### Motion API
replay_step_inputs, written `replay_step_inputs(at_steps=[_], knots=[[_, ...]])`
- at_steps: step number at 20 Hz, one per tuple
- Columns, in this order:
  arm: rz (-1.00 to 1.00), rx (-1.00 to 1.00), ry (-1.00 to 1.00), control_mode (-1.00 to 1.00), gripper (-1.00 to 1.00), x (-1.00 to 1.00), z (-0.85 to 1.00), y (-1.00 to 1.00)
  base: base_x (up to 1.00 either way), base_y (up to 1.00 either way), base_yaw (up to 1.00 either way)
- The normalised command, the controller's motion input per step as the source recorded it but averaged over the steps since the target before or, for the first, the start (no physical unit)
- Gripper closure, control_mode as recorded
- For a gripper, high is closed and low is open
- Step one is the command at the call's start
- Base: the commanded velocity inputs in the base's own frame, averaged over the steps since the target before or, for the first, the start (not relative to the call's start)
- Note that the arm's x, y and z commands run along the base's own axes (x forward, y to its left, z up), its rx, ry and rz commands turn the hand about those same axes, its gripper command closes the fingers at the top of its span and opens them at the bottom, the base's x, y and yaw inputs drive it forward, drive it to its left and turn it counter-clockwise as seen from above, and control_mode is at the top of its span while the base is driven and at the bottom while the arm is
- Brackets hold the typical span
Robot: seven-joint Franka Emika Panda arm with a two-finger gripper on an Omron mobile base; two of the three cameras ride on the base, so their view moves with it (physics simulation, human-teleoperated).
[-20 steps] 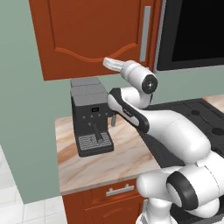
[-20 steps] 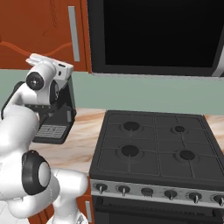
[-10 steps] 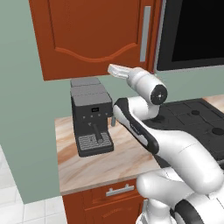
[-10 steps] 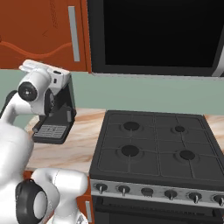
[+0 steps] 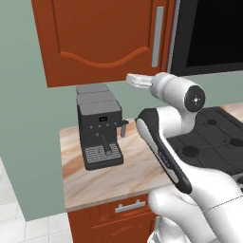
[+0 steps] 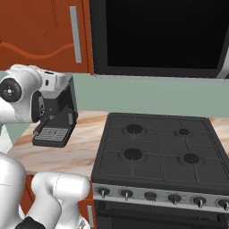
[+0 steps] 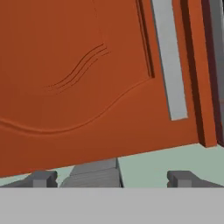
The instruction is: Close all open cabinet doors.
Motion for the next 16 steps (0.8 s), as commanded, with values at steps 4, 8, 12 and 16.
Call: replay_step_inputs(at_steps=[4, 8, 12, 16], knots=[[0.00, -0.10, 0.22, -1.00, -1.00, -0.80, 0.24, -0.07, 0.00, 0.00, 0.00], [0.00, -0.11, 0.20, -1.00, -1.00, -0.82, 0.11, -0.20, 0.00, 0.00, 0.00], [0.00, -0.13, 0.13, -1.00, -1.00, -0.83, 0.00, -0.36, 0.00, 0.00, 0.00], [0.00, -0.14, 0.13, -1.00, -1.00, -0.79, 0.00, -0.36, 0.00, 0.00, 0.00]])
